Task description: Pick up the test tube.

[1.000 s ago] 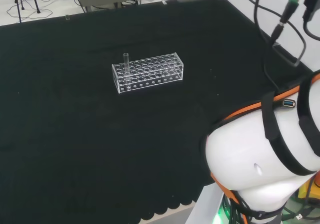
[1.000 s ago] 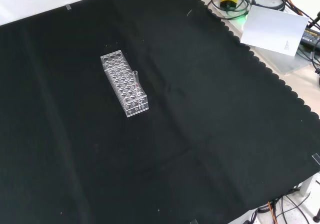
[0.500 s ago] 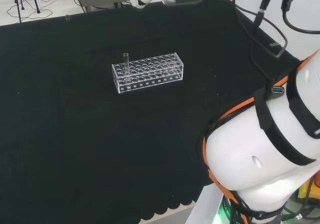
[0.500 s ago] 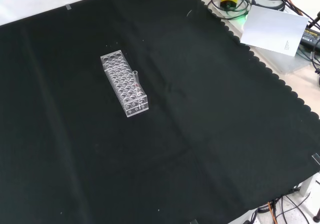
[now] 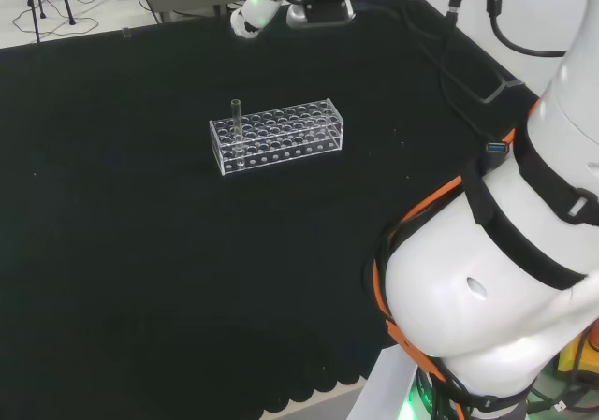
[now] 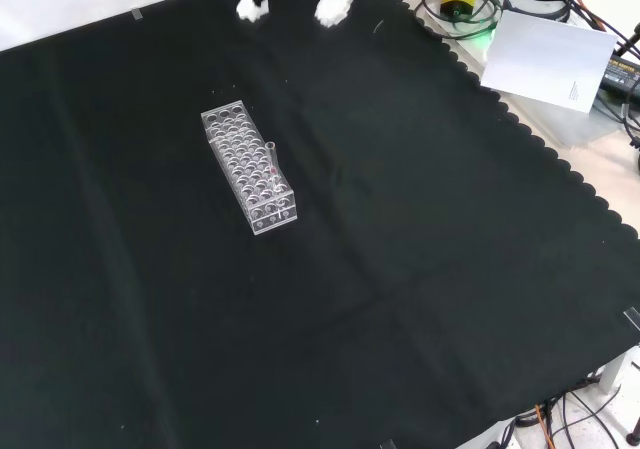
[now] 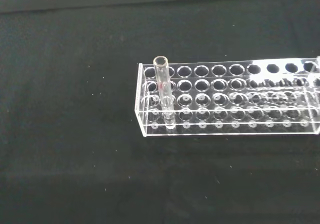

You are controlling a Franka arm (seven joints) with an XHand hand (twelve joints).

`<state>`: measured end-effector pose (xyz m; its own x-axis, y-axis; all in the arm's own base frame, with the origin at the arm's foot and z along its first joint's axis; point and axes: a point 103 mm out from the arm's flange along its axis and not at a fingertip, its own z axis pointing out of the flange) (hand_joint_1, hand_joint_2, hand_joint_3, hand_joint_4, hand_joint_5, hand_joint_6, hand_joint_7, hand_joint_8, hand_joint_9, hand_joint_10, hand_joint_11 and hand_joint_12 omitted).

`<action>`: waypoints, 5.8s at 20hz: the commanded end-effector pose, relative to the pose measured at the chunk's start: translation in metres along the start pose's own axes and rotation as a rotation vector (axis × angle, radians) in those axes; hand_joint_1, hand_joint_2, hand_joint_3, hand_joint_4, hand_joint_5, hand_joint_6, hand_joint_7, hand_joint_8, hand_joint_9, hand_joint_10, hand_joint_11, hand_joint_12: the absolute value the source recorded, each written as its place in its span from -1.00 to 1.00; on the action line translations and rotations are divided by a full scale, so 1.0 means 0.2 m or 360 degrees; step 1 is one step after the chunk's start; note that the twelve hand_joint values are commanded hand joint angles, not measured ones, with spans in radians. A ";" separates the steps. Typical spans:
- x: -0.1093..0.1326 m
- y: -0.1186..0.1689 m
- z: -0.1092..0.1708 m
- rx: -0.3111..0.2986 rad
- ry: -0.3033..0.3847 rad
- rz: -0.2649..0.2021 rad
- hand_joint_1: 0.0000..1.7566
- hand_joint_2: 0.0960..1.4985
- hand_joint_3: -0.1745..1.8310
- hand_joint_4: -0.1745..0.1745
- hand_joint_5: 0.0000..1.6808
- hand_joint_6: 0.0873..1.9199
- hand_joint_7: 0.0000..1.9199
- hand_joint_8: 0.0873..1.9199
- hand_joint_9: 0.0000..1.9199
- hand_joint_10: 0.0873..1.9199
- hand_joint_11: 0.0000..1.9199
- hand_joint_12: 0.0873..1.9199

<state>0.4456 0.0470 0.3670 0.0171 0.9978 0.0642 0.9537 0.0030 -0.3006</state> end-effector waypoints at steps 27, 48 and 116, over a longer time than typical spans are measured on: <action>0.09 0.60 0.40 0.0203 -0.0138 -0.0001 -0.05 -0.16 -0.09 -0.62 -0.40 -0.83 -0.37 -0.27 -0.43 -0.24 -0.72 0.50; 0.08 0.57 0.67 0.0386 -0.0165 0.0007 -0.04 -0.18 -0.08 -0.61 -0.53 -0.48 -0.33 -0.28 -0.42 -0.24 -0.72 0.50; 0.09 0.60 0.44 -0.0024 -0.0079 0.0140 0.62 -0.20 -0.25 -1.00 0.55 -0.51 0.45 -0.33 0.49 -0.97 -0.26 0.22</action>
<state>0.5398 0.0775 0.2378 0.0774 0.9969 -0.0170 0.9526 -0.0790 -0.2937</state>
